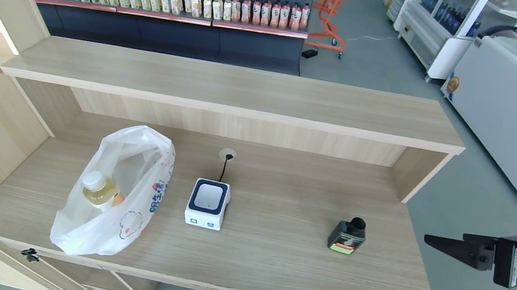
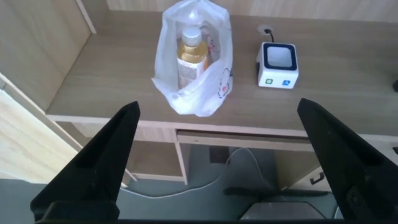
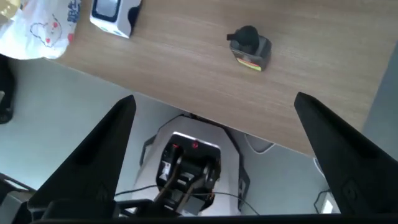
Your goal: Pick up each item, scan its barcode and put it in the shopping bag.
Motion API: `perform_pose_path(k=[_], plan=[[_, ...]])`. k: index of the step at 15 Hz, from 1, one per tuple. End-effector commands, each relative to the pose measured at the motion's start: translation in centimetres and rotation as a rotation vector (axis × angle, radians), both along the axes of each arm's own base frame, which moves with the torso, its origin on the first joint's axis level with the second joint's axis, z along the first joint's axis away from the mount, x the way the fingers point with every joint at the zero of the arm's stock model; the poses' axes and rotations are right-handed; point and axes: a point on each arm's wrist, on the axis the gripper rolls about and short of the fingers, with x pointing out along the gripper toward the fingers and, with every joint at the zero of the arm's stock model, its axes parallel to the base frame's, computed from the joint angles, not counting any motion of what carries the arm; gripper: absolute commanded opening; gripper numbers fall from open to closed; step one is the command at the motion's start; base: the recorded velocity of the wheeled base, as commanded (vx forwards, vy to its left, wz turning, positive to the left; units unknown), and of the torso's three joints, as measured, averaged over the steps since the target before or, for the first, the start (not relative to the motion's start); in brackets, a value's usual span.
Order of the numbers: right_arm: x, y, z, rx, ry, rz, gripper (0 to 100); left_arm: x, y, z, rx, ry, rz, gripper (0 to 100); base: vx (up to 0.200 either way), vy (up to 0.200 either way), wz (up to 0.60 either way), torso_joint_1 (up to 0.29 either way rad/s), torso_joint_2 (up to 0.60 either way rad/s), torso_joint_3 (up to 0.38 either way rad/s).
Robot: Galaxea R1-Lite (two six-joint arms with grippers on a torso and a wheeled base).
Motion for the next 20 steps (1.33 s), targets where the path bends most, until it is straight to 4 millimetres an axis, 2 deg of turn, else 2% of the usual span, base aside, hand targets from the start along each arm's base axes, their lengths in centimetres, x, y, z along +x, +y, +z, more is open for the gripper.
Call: perform_pose_path(k=[1,4,8,10,12,15,16,17,20], plan=[[-0.8,-0.3,-0.1,-0.096,0.012,-0.025,100,0.0,0.0,0.0,-0.001,0.0,0.001,100,0.0,0.0,0.0,0.0,0.0,0.0],[0.0,-1.1,-1.5,-0.412,0.082,-0.198,100,0.0,0.0,0.0,-0.001,0.0,0.001,100,0.0,0.0,0.0,0.0,0.0,0.0],[0.8,-2.2,-3.7,-0.622,0.15,-0.099,100,0.0,0.0,0.0,-0.001,0.0,0.001,100,0.0,0.0,0.0,0.0,0.0,0.0],[1.9,-3.6,-6.0,-0.695,0.242,-0.039,100,0.0,0.0,0.0,-0.001,0.0,-0.001,100,0.0,0.0,0.0,0.0,0.0,0.0],[3.4,-4.5,-8.1,-0.66,0.284,0.059,100,0.0,0.0,0.0,-0.001,0.0,0.001,100,0.0,0.0,0.0,0.0,0.0,0.0],[7.4,-4.6,-12.5,-0.594,0.141,0.17,100,0.0,0.0,0.0,-0.001,0.0,0.001,100,0.0,0.0,0.0,0.0,0.0,0.0],[7.8,-4.5,-13.1,-0.596,0.125,0.181,100,0.0,0.0,0.0,-0.001,0.0,-0.001,100,0.0,0.0,0.0,0.0,0.0,0.0],[8.3,-3.9,-14.6,-0.563,0.096,0.25,100,0.0,0.0,0.0,-0.001,0.0,-0.001,100,0.0,0.0,0.0,0.0,0.0,0.0],[10.0,-2.0,-16.8,-0.504,0.02,0.391,100,0.0,0.0,0.0,-0.001,0.0,0.001,100,0.0,0.0,0.0,0.0,0.0,0.0]])
